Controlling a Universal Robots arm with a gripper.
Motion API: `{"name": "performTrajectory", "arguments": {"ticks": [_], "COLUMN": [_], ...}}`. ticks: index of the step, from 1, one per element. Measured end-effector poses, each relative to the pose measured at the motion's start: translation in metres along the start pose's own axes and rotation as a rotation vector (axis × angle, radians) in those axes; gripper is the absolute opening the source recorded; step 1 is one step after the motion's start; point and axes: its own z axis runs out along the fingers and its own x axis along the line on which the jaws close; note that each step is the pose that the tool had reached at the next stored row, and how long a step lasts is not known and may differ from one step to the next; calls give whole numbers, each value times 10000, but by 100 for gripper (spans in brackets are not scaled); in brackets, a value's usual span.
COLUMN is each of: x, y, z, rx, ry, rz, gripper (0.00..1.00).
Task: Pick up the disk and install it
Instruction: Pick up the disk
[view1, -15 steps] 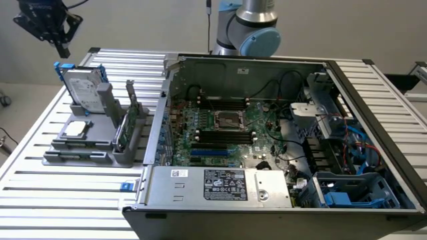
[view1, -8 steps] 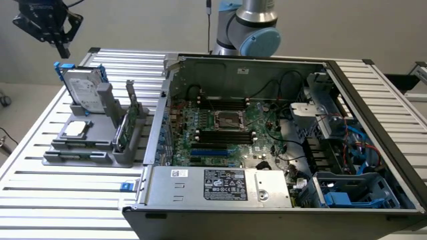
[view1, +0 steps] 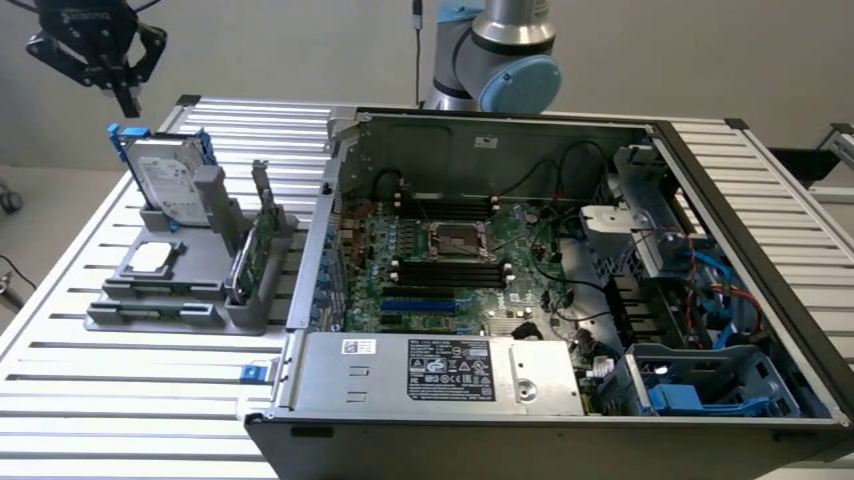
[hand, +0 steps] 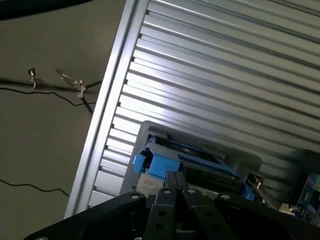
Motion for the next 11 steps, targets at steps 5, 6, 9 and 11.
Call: {"name": "performTrajectory", "arguments": {"ticks": [5,6,9,11], "x": [0,0,-1,-1], "y": [0,0,0,0], "z": [12,14,21,24], "rx": [-63,-73,-92,-92], "ry": [-30,-34,-44,-43], "rz": [-843,-1003,-1502,-1850], "gripper": [11,11,11,11]}}
